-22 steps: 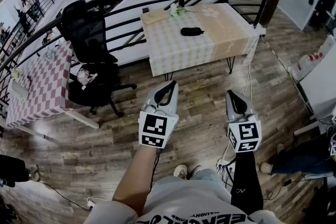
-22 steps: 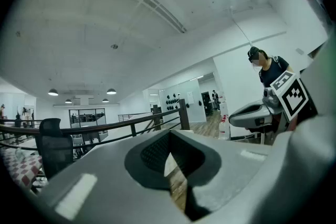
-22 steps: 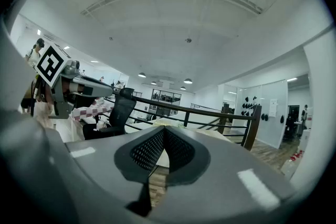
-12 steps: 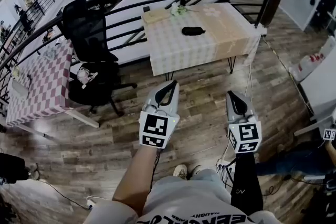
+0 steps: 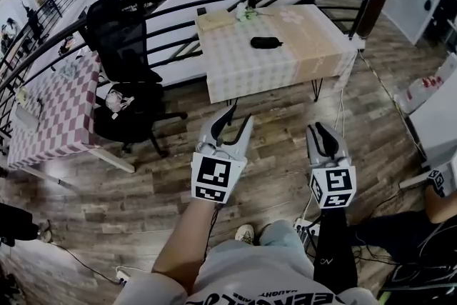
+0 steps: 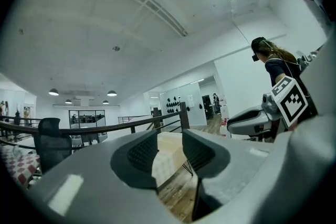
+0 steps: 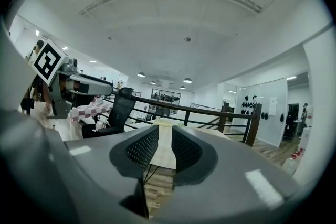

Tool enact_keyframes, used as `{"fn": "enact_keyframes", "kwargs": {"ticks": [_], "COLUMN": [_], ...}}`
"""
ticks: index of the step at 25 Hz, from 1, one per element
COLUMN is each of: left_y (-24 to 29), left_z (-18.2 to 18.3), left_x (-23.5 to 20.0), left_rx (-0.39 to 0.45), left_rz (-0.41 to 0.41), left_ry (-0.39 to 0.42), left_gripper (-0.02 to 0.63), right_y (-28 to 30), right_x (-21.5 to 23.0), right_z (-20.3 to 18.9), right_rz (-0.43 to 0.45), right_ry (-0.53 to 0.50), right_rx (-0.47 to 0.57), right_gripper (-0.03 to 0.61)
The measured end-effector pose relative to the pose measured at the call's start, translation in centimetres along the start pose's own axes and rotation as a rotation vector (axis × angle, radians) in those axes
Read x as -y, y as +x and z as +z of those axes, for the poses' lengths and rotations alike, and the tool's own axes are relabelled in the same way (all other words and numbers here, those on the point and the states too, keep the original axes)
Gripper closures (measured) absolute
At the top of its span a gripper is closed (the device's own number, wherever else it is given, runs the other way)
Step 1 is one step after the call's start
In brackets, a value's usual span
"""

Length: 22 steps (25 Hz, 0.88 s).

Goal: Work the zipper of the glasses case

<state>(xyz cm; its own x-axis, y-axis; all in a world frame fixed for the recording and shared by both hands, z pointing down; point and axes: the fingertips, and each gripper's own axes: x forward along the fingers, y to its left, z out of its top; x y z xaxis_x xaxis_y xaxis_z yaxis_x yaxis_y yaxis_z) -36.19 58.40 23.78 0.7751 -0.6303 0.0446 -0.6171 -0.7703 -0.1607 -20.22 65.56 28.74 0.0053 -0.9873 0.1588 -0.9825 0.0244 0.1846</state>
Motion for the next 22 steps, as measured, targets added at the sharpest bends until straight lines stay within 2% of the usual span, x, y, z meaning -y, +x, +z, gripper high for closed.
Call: {"fn": "enact_keyframes", "kwargs": {"ticks": [1, 4, 8, 14, 22], "left_y": [0.1, 0.6, 2.5, 7.9, 19.3], "left_z": [0.0, 0.3, 0.0, -1.0, 0.1], "left_x": [0.0, 0.0, -0.3, -1.8, -5.1], "left_rx": [0.002, 0.009, 0.013, 0.000, 0.027], "left_rz": [-0.004, -0.018, -0.025, -0.033, -0.029], "left_ry": [0.003, 0.011, 0.006, 0.010, 0.010], "left_gripper": [0.458, 0.429, 0.408, 0.397, 0.397], "right_y": [0.1, 0.6, 2.3, 7.5, 16.8], "right_x": [0.0, 0.2, 1.1, 4.4, 11.7], "right_z": [0.1, 0.3, 0.0, -0.5, 0.5], "right_rz": [0.001, 0.007, 0.013, 0.022, 0.028], "right_ry": [0.002, 0.017, 0.028, 0.047, 0.050], "right_rx": [0.002, 0.011, 0.026, 0.042, 0.066], "right_gripper": [0.464, 0.421, 0.366, 0.359, 0.359]}}
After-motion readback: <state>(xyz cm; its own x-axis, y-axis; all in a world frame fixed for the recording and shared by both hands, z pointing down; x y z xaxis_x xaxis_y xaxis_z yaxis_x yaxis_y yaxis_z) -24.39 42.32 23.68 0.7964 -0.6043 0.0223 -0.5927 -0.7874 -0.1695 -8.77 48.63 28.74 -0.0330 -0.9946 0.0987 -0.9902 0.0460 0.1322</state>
